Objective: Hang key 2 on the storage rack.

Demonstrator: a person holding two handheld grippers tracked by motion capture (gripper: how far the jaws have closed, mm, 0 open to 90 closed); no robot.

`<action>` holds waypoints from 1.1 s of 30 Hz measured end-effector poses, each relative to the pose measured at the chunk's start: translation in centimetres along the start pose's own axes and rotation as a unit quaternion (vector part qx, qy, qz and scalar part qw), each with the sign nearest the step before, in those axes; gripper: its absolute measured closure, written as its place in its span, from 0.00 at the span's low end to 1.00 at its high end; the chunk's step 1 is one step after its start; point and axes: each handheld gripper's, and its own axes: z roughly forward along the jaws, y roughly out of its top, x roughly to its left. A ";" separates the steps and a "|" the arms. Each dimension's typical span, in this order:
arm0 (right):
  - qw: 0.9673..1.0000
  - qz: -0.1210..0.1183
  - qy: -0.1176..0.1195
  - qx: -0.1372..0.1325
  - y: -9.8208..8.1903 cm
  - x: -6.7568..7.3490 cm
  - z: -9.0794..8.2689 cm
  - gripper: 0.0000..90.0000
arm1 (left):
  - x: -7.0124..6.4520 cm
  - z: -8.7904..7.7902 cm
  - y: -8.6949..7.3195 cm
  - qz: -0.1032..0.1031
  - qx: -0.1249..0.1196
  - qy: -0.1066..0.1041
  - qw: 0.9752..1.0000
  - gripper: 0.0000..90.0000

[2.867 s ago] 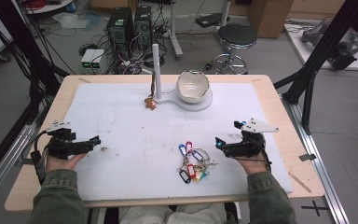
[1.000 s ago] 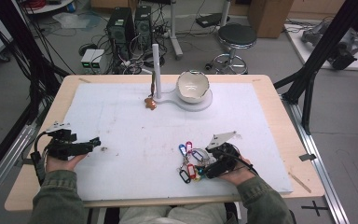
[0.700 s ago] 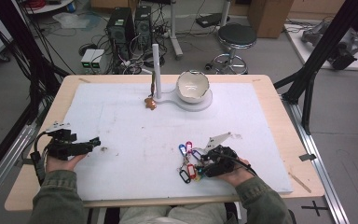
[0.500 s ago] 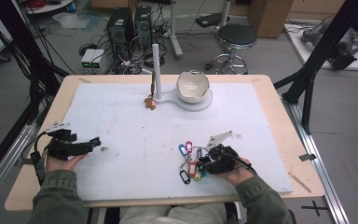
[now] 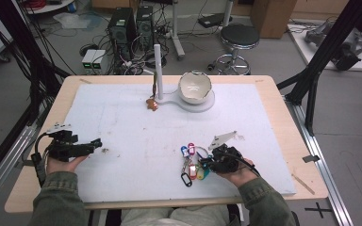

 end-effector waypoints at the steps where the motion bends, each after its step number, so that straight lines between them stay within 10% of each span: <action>1: 1.000 -0.001 0.001 -0.001 0.0 0.0 0.0 0.93 | 0.0 0.0 0.0 0.000 0.000 0.000 1.000 0.02; 33: 0.994 0.025 0.004 -0.109 1.6 -0.8 -2.9 0.93 | 0.2 -0.1 0.1 -0.010 -0.008 -0.009 1.000 0.02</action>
